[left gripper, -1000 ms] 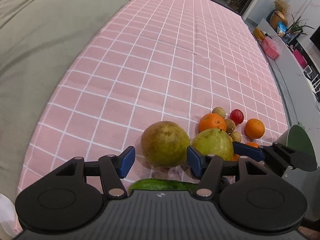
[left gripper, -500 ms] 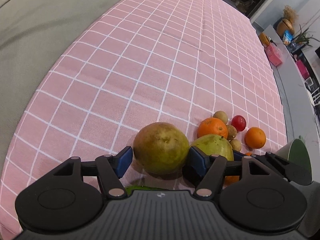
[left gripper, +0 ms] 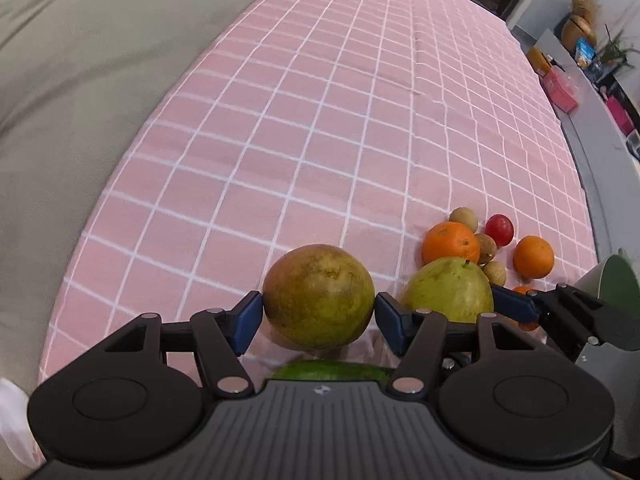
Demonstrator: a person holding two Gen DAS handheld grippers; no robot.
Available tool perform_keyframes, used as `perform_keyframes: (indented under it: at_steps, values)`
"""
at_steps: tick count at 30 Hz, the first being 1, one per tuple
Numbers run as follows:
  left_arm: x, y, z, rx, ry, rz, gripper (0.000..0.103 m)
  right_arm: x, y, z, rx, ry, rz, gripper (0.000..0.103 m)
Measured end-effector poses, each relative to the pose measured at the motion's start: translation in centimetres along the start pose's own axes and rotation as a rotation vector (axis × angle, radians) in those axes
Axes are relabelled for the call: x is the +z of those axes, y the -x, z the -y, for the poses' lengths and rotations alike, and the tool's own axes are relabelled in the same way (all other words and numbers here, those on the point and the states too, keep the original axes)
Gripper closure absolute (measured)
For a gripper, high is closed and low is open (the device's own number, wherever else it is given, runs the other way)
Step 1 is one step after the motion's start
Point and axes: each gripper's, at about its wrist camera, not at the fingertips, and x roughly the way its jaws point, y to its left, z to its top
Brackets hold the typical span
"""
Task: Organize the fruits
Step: 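Grasp the large yellow-green pear with the left tool while the right tool grasps the other pear, then carry both pears over the green colander and release them inside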
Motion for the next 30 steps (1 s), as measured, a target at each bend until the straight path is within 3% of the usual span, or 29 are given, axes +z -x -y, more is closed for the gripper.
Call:
perform_keyframes:
  at_steps: [12, 20, 25, 30]
  values:
    - [-0.1, -0.9, -0.9, -0.01, 0.073, 0.001, 0.029, 0.5, -0.3, -0.1, -0.007, 0.011, -0.013, 0.04]
    - [0.0, -0.5, -0.3, 0.001, 0.04, 0.007, 0.03, 0.3, -0.1, -0.3, -0.017, 0.017, -0.005, 0.04]
    - [0.0, 1.6, 0.3, 0.009, -0.012, 0.07, 0.03, 0.0, 1.5, -0.6, -0.033, 0.018, 0.035, 0.04]
    - [-0.1, 4.3, 0.8, -0.025, -0.004, 0.136, 0.03, -0.1, 4.7, -1.2, -0.056, 0.024, 0.115, 0.04]
